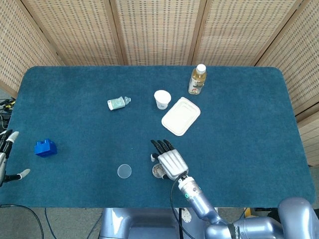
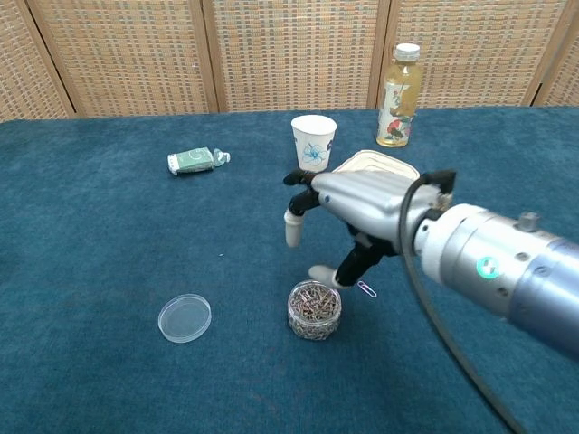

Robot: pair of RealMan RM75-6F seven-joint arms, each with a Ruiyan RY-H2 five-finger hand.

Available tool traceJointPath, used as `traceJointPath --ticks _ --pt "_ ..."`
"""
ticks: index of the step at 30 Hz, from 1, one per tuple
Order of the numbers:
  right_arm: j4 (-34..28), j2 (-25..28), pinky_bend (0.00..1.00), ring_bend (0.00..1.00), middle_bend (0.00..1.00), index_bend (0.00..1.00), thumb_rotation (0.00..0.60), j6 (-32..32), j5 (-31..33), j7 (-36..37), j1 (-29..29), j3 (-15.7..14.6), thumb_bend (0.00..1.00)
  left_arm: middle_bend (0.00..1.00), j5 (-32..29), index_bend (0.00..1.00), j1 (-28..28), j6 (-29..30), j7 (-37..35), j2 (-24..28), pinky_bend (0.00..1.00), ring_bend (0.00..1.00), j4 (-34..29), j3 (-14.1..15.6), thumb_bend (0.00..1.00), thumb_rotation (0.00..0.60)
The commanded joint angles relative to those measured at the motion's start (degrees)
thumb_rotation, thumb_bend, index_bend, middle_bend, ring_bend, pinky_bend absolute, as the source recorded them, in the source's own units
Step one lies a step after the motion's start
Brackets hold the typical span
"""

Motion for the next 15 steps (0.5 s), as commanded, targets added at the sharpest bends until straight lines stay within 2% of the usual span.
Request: traceJointPath --ticks 1,3,5,8,9,12,15 --pt "-3.3 5.4 0.0 0.0 0.01 0.38 0.6 3.2 -5.1 2.1 -2.6 -1.8 0.34 0.0 0.3 0.0 0.1 0.2 -0.3 0.1 0.0 0.0 0.0 0.1 0.0 0.6" --pt "-3.8 9.4 0.0 0.0 0.01 0.35 0.6 4.9 -9.2 5.0 -4.6 -3.5 0.27 0.0 0.6 0.0 0.4 0.6 -0.5 0.2 0.0 0.0 -0.1 0.2 0.0 0.6" --pt "-2.2 14.9 0.0 0.0 0.01 0.28 0.6 8.7 -15.6 11.2 -8.1 -6.1 0.14 0.0 1.2 0.0 0.7 1.4 -0.9 0.2 0.0 0.0 -0.2 0.3 0.0 0.6" --pt "3.8 20.1 0.0 0.0 0.0 0.16 0.6 14.3 -23.9 21.0 -12.3 -9.4 0.0 0.0 2.2 0.0 1.4 2.9 -1.1 0.2 0.0 0.0 -0.6 0.5 0.0 0.6" --pt "7.1 21.4 0.0 0.0 0.0 0.12 0.6 16.6 -26.2 24.6 -13.9 -10.3 0.0 0.0 2.6 0.0 1.7 3.3 -1.2 0.1 0.0 0.0 -0.8 0.7 0.0 0.6" --pt "12.7 23.2 0.0 0.0 0.0 0.02 0.6 19.5 -28.0 30.3 -16.7 -11.5 0.0 0.0 3.4 0.0 2.3 4.5 -1.2 0.0 0.0 0.0 -1.4 1.0 0.0 0.6" --pt "19.4 24.3 0.0 0.0 0.0 0.0 0.6 22.0 -28.2 35.3 -20.5 -12.5 0.0 0.0 5.3 0.0 3.5 6.8 -1.1 -0.4 0.0 0.0 -2.0 1.6 0.0 0.6"
